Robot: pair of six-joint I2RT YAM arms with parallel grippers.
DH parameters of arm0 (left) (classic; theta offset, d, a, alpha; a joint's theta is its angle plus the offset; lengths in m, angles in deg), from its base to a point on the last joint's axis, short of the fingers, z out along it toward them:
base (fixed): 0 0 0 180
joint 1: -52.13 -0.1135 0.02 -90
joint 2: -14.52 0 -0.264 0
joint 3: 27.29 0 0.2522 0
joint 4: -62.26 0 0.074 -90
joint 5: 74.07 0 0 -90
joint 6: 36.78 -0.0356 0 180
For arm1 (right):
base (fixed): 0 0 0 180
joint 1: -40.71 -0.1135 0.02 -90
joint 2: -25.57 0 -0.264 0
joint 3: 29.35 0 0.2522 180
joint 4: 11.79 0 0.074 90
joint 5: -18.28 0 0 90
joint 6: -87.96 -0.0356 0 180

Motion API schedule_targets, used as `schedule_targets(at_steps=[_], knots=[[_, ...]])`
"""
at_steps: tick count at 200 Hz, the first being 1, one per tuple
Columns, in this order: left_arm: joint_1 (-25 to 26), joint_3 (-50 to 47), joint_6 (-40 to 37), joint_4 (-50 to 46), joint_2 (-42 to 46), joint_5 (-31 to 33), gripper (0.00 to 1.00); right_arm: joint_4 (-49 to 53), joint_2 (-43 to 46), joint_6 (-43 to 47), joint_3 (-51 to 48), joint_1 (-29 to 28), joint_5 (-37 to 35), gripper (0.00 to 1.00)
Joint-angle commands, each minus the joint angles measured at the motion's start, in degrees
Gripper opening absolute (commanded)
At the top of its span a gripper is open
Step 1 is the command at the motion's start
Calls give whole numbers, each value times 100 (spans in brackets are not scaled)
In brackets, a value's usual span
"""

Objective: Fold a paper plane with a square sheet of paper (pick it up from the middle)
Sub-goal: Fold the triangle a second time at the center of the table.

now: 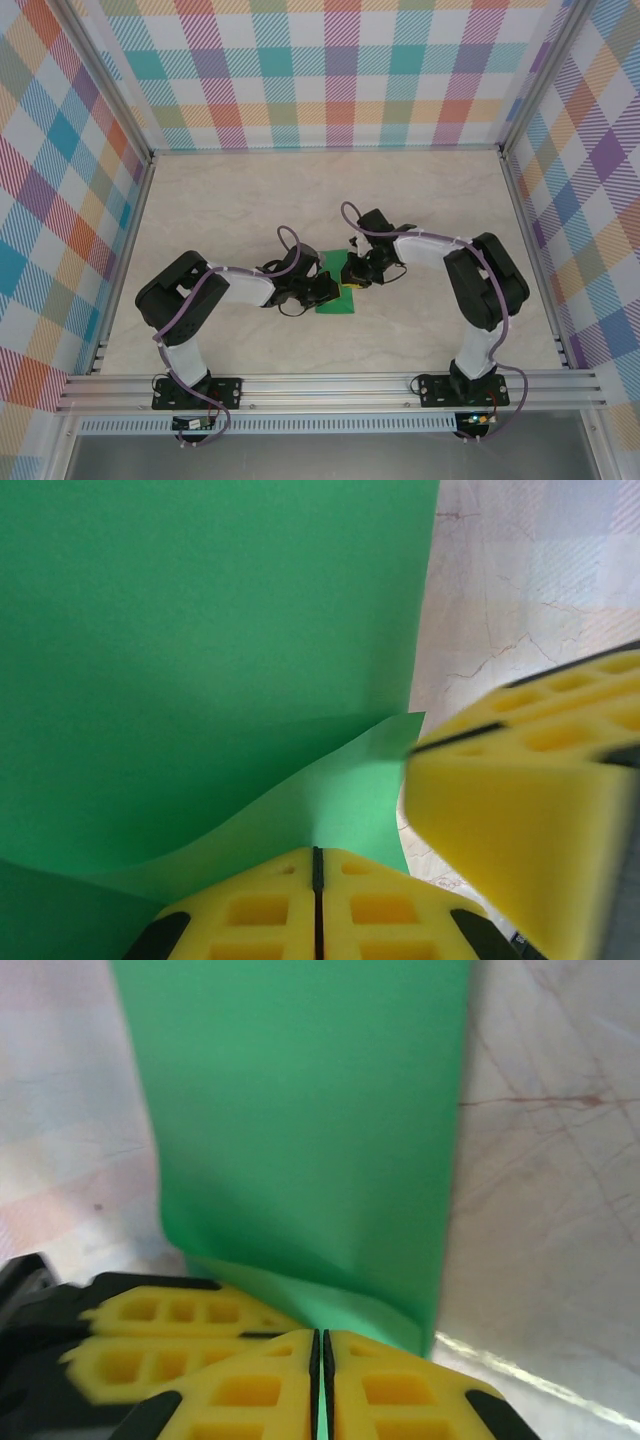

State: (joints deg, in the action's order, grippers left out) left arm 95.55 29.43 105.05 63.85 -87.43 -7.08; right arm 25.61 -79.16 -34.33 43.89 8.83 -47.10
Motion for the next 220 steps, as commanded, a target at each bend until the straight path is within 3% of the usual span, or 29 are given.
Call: schedule_targets(at_steps=[1,85,148,220], knots=[[70,-20,27,-540,-111,226,7,73,-243,69,109,16,-4,11],[-131,528,-367,-839,23,384,8,512,-477,338,-68,15,-551,9],[-296,150,-356,-1016,-1,734,8,568,-565,336,-86,16,-662,9],[-850,175,-901,-1749,232,1167,8,741,-593,401,-148,15,-1092,8]])
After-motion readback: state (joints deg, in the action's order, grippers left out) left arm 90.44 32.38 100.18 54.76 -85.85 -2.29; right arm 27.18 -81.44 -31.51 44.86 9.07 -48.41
